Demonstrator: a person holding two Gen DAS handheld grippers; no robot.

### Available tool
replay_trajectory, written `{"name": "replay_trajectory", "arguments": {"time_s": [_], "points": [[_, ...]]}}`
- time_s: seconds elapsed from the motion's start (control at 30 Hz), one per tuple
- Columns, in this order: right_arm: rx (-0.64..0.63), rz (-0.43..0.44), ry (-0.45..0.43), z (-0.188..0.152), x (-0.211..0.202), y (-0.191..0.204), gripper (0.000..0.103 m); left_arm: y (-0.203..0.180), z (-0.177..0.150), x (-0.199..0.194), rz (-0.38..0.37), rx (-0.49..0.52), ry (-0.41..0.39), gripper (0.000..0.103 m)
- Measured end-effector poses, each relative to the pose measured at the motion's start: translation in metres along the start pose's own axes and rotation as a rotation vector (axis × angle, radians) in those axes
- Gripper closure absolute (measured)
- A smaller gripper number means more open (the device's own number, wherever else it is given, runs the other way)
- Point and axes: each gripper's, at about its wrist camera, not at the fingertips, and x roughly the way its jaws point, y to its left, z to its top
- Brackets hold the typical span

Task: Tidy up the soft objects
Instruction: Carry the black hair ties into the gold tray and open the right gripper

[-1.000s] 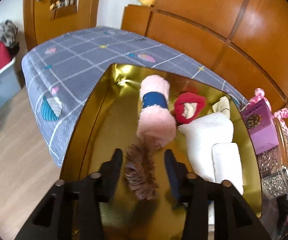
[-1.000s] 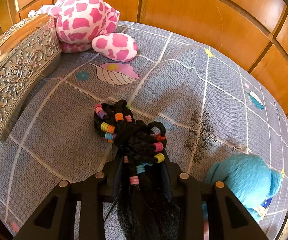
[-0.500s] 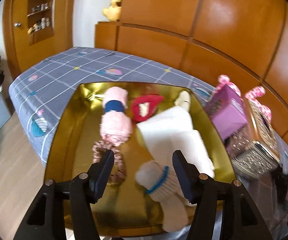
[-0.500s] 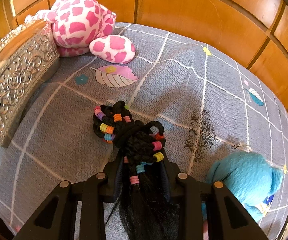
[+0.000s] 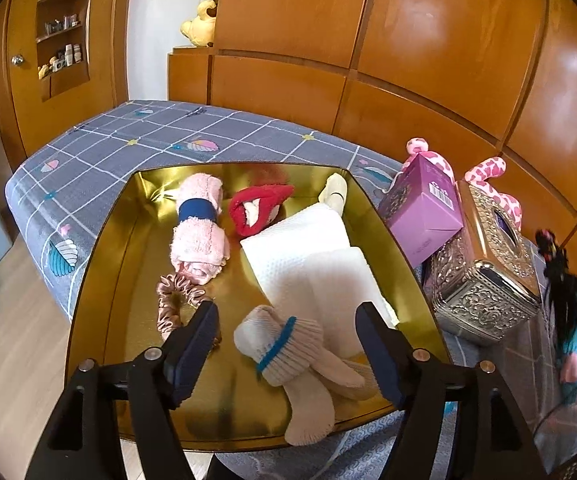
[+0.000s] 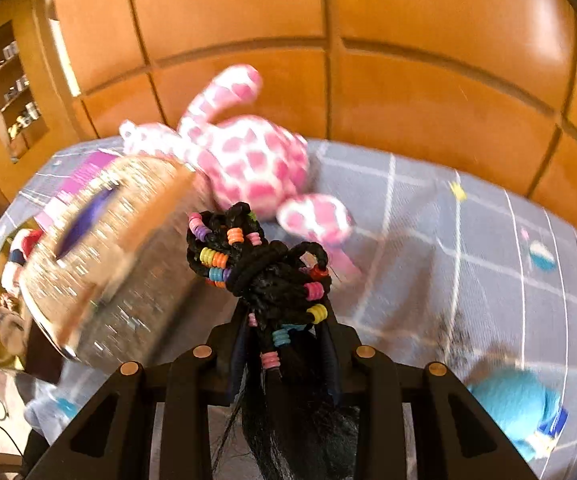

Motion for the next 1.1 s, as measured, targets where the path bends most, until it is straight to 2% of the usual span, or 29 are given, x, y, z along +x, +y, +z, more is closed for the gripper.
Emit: {"name": "replay_trajectory", "arguments": {"time_s": [0.33, 0.57, 0.8, 0.9, 1.1], "points": [[-0.118, 0.042, -0.093, 0.059, -0.003, 0.064, 0.072, 0.002, -0.002, -0.013, 0.039, 0.016, -0.042, 0.028], [-0.263, 0.109, -0.134, 0.084, -0.003, 0.139, 0.072, 0.007, -0.002, -0.019, 0.065, 0.021, -0.064, 0.028], [-0.373, 0.25, -0.133, 0.08, -0.006, 0.218, 0.072, 0.015, -0.002, -0.019, 0.085, 0.002, -0.068, 0.028], [-0.391, 0.309, -0.087, 0.068, -0.004, 0.247, 0.072, 0.018, -0.002, -0.02, 0.097, -0.01, -0.074, 0.026], [-0.375, 0.39, 0.017, 0.044, 0.009, 0.282, 0.072, 0.023, -0.003, -0.018, 0.113, -0.028, -0.077, 0.025]]}}
